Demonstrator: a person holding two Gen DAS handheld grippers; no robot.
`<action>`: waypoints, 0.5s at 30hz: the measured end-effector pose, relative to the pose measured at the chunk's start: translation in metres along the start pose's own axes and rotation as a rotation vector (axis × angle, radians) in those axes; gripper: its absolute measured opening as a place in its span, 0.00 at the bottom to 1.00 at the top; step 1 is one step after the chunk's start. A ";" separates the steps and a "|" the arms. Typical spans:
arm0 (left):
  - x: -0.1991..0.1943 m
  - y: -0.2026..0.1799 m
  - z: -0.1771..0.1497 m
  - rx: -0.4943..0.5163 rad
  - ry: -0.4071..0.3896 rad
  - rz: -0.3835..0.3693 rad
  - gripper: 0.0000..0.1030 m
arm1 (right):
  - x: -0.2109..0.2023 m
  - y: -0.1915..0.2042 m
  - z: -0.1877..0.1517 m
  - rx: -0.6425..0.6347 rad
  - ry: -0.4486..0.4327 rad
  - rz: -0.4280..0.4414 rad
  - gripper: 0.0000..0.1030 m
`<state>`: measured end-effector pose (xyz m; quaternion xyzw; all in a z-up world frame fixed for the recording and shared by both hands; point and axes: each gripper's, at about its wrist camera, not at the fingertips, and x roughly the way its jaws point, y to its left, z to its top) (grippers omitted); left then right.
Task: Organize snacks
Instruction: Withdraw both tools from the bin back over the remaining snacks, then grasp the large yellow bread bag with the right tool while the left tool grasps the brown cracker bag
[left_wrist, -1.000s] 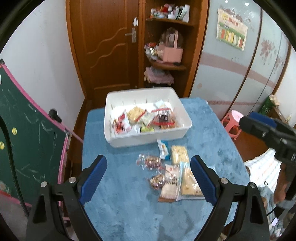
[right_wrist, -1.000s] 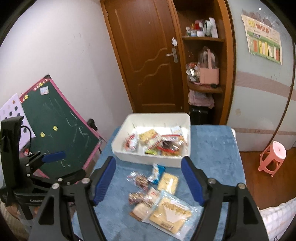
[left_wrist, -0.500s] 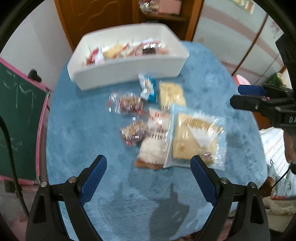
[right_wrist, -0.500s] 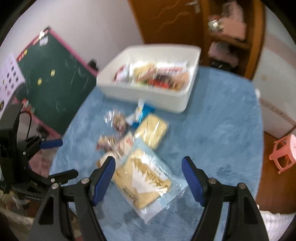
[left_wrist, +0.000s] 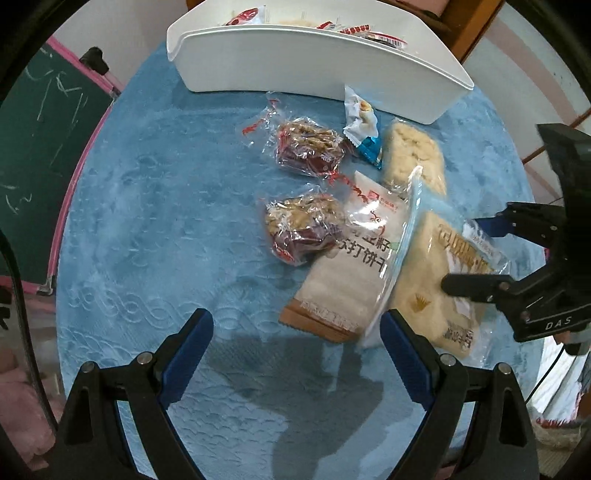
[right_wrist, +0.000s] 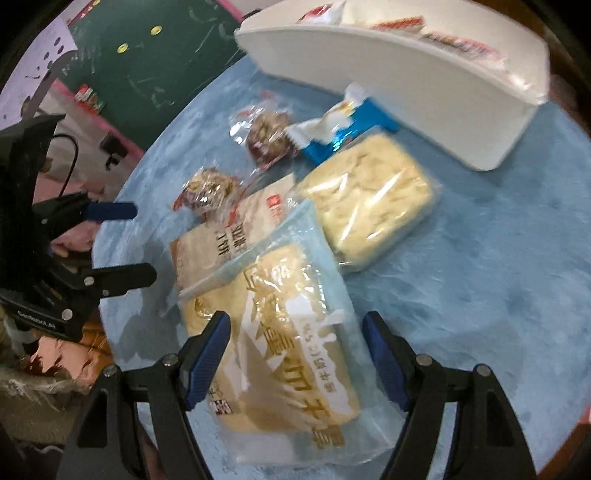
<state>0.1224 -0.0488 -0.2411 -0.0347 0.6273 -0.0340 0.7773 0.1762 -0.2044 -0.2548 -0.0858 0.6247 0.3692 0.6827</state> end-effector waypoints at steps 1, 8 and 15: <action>0.001 -0.002 0.000 0.011 0.001 0.002 0.89 | 0.005 0.001 0.000 -0.014 0.014 0.025 0.72; 0.016 -0.020 0.009 0.107 0.050 0.001 0.89 | -0.004 0.010 -0.011 -0.081 0.037 0.111 0.34; 0.031 -0.042 0.020 0.178 0.083 0.012 0.88 | -0.040 0.013 -0.038 -0.058 -0.052 0.059 0.24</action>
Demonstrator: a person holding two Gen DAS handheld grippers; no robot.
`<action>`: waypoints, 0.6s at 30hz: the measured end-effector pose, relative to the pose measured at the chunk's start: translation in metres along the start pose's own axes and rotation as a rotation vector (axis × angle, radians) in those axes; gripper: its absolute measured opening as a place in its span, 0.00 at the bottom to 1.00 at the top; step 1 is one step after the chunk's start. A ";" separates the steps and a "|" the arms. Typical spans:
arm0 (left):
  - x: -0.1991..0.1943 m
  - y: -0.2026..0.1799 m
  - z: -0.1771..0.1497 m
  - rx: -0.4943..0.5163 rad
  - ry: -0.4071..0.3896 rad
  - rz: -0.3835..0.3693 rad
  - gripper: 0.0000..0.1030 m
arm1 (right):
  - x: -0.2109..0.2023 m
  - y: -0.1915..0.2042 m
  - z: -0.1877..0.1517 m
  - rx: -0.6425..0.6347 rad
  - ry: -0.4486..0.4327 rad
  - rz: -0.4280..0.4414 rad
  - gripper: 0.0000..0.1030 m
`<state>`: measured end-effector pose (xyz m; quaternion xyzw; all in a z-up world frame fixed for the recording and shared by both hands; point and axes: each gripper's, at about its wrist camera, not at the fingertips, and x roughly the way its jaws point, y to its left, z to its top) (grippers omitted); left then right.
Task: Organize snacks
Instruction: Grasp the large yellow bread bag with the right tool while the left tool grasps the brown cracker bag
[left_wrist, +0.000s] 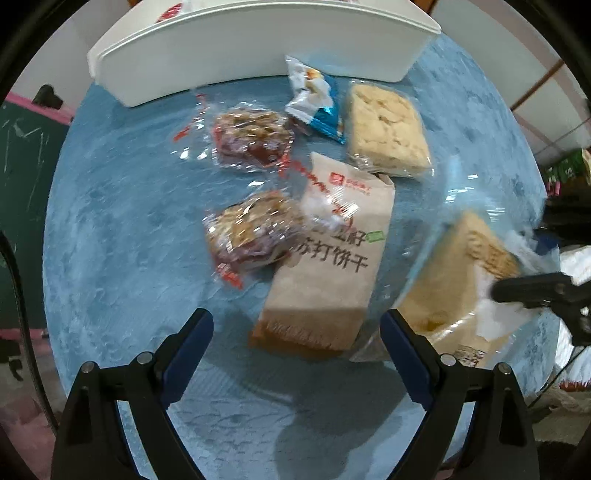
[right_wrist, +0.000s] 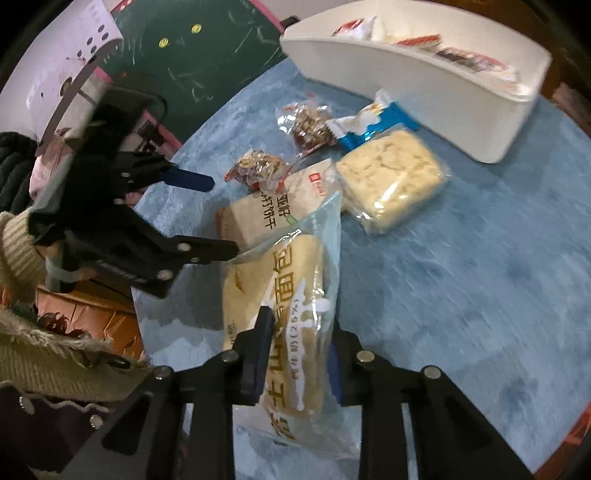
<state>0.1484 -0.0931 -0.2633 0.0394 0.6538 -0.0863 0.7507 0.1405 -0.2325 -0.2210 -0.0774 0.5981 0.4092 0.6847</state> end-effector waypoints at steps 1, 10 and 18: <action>0.002 -0.005 0.004 0.004 0.002 -0.001 0.89 | -0.007 0.001 -0.004 0.010 -0.019 -0.018 0.23; 0.027 -0.024 0.031 0.023 0.043 0.049 0.88 | -0.050 0.002 -0.016 0.063 -0.124 -0.137 0.19; 0.026 -0.011 0.043 -0.055 0.047 0.027 0.69 | -0.052 -0.004 -0.023 0.108 -0.151 -0.167 0.19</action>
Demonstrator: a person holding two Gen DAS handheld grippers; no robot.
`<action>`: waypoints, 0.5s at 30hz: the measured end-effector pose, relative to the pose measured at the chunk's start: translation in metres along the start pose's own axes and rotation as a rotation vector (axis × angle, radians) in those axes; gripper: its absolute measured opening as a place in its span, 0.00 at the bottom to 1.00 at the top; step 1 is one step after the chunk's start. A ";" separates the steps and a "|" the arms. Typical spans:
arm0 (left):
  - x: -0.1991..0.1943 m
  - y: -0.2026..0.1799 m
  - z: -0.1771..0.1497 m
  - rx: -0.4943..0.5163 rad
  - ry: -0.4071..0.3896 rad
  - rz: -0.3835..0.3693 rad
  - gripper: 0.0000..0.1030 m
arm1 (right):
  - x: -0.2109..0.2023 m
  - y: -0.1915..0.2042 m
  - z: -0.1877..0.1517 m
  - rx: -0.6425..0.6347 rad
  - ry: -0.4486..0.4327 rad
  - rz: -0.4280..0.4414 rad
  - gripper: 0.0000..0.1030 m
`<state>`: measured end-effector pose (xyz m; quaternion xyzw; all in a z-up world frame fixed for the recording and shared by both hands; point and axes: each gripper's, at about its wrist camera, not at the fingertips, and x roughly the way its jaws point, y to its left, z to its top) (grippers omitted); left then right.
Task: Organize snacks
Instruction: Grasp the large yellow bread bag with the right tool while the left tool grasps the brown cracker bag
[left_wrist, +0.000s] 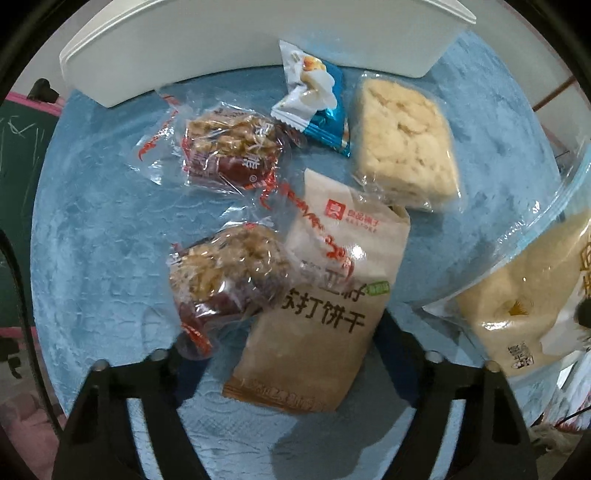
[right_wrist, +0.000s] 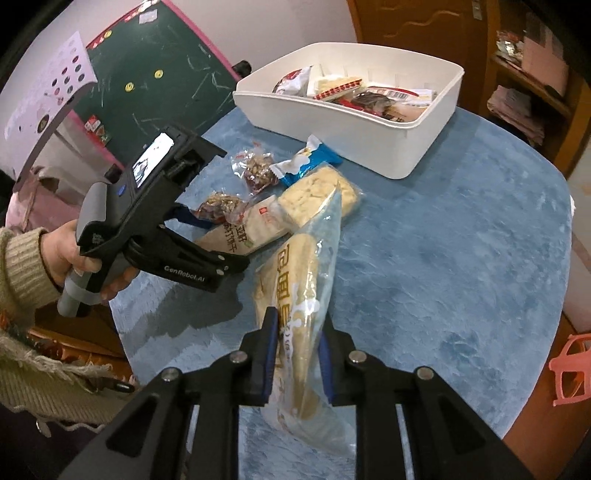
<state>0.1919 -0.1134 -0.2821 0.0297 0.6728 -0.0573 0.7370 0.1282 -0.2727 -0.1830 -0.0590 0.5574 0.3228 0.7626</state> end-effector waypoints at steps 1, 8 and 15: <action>-0.004 0.002 0.001 0.003 -0.002 -0.002 0.62 | -0.002 0.000 -0.001 0.007 -0.008 0.001 0.19; -0.031 -0.008 -0.003 -0.013 -0.027 0.021 0.56 | -0.021 0.006 0.001 0.024 -0.072 0.006 0.19; -0.107 -0.011 -0.015 -0.032 -0.126 -0.009 0.11 | -0.051 0.024 0.007 0.000 -0.163 0.020 0.19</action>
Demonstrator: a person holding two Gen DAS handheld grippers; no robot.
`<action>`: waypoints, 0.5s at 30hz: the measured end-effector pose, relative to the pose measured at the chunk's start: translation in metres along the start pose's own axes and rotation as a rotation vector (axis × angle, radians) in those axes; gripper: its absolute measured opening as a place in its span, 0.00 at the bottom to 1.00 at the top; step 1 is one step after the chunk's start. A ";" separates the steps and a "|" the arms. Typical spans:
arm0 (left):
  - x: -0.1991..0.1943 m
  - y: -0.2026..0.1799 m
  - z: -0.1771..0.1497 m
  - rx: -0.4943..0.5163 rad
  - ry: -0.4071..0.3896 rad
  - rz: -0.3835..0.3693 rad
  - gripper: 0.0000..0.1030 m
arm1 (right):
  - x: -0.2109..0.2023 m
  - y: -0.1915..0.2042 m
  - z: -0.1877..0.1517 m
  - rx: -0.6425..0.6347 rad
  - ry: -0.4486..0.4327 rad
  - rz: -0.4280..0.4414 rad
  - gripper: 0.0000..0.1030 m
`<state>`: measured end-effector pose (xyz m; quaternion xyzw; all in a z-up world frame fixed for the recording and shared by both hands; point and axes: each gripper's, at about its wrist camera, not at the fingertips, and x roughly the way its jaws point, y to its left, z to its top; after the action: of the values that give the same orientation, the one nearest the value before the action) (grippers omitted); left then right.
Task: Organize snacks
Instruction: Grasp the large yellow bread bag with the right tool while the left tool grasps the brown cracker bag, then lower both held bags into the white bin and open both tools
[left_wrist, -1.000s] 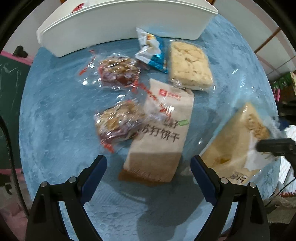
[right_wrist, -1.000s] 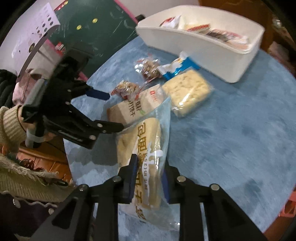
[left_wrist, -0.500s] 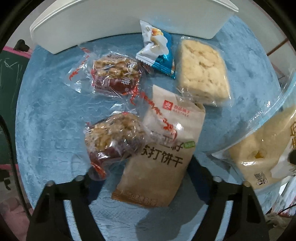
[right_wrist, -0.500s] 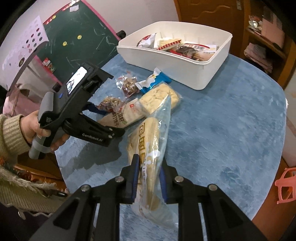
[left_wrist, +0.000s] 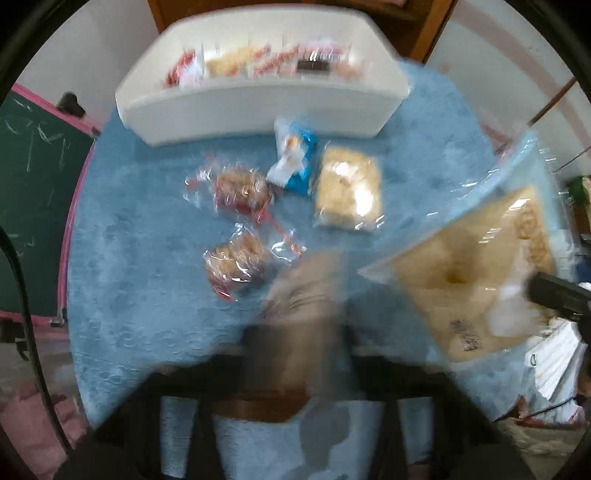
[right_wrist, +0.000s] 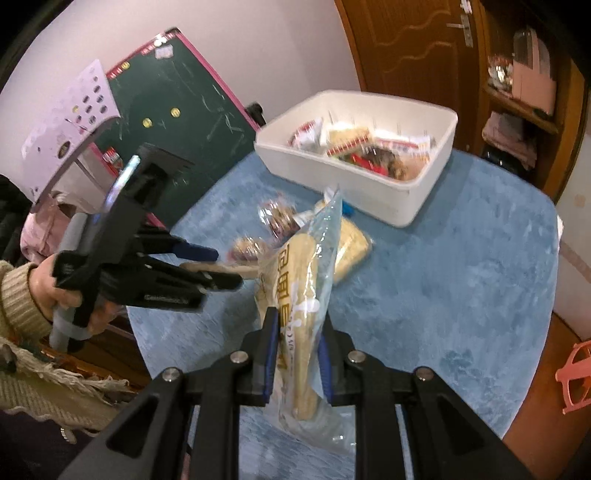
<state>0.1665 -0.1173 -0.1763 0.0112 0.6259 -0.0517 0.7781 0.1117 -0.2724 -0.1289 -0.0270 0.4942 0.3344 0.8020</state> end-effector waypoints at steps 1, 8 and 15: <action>-0.009 0.005 0.000 -0.013 -0.003 -0.012 0.12 | -0.006 0.003 0.003 -0.001 -0.020 0.004 0.19; -0.085 0.014 0.007 -0.032 -0.170 -0.022 0.09 | -0.037 0.017 0.022 -0.013 -0.141 0.014 0.18; -0.144 0.014 0.035 0.016 -0.328 -0.049 0.09 | -0.060 0.025 0.054 -0.001 -0.247 -0.044 0.18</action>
<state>0.1715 -0.0964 -0.0288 -0.0065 0.4900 -0.0766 0.8683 0.1224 -0.2639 -0.0452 0.0032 0.3907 0.3178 0.8639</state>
